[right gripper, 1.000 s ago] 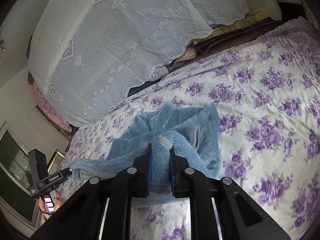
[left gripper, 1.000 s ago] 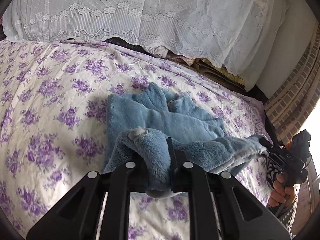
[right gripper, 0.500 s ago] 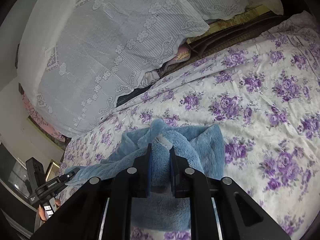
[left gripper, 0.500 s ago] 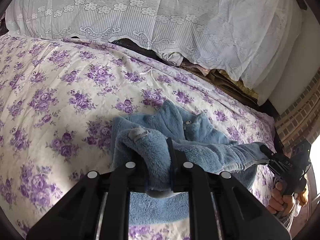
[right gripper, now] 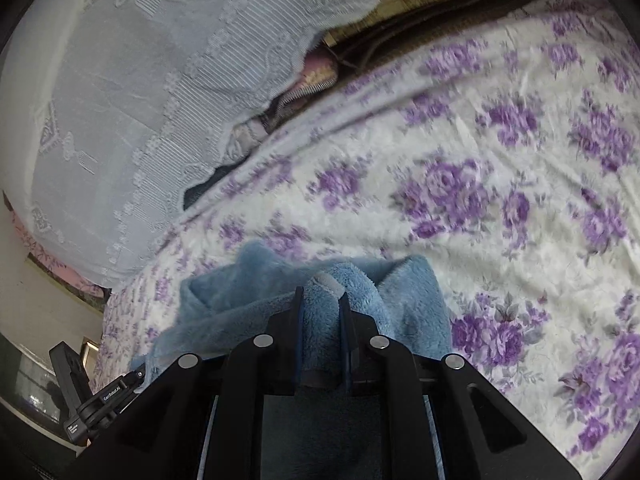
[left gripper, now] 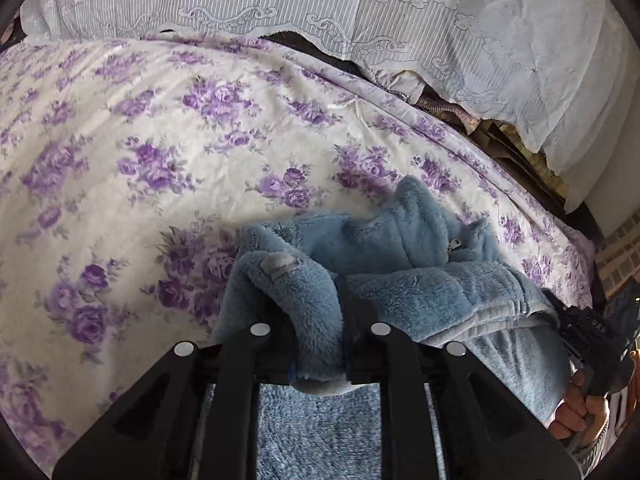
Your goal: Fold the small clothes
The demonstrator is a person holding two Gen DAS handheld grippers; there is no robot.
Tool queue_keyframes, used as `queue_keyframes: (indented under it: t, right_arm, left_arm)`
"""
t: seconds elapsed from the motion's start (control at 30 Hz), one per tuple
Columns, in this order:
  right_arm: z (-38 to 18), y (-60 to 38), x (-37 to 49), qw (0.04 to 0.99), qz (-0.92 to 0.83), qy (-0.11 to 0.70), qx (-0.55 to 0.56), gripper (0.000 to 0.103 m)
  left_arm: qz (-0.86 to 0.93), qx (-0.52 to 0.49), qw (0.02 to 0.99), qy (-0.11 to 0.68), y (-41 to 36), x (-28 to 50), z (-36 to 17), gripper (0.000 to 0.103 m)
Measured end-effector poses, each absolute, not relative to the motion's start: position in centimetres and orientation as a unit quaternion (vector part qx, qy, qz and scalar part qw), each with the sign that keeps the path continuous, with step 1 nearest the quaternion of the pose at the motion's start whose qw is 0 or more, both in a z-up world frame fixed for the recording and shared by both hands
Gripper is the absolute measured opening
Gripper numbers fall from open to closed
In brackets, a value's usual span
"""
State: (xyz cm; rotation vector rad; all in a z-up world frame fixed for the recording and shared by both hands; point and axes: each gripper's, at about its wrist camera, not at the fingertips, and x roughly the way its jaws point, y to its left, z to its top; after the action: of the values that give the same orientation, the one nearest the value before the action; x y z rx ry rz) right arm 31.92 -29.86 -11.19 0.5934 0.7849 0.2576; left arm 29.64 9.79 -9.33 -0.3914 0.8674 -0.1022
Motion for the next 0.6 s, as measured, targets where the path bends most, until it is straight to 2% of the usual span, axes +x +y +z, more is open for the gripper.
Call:
queue_keyframes:
  t: [0.13,0.23,0.33,0.37,0.4,0.47,0.6]
  right_arm:
    - [-11.3,-29.2,32.1,0.882,0.120,0.373,0.260,0.015]
    - [-10.9,-29.1,31.9,0.886,0.124,0.367,0.253,0.020]
    - [-9.9,-30.0,31.2,0.882,0.140,0.352,0.279,0.026]
    - [-9.2,-30.3,30.7,0.883,0.146,0.341,0.288,0.027]
    - [-8.5,-30.3,30.4,0.885,0.151,0.331,0.290,0.030]
    - [-6.7,-30.2,29.4,0.900,0.153,0.301,0.276,0.037]
    - [-4.3,-28.9,27.9,0.914,0.170,0.274,0.247,0.039]
  left_arm:
    - [-0.056,-0.190,0.888,0.416,10.0,29.8,-9.2,0.016]
    - [-0.063,-0.203,0.886,0.411,10.4,29.3,-8.7,0.018]
    - [-0.078,-0.224,0.889,0.392,11.1,28.0,-7.3,0.036]
    - [-0.079,-0.226,0.893,0.382,11.2,27.6,-6.7,0.051]
    - [-0.070,-0.220,0.900,0.369,11.2,27.1,-5.9,0.060]
    - [-0.037,-0.184,0.922,0.338,10.8,26.0,-4.3,0.072]
    - [-0.043,-0.125,0.938,0.322,9.1,25.3,-2.9,0.077]
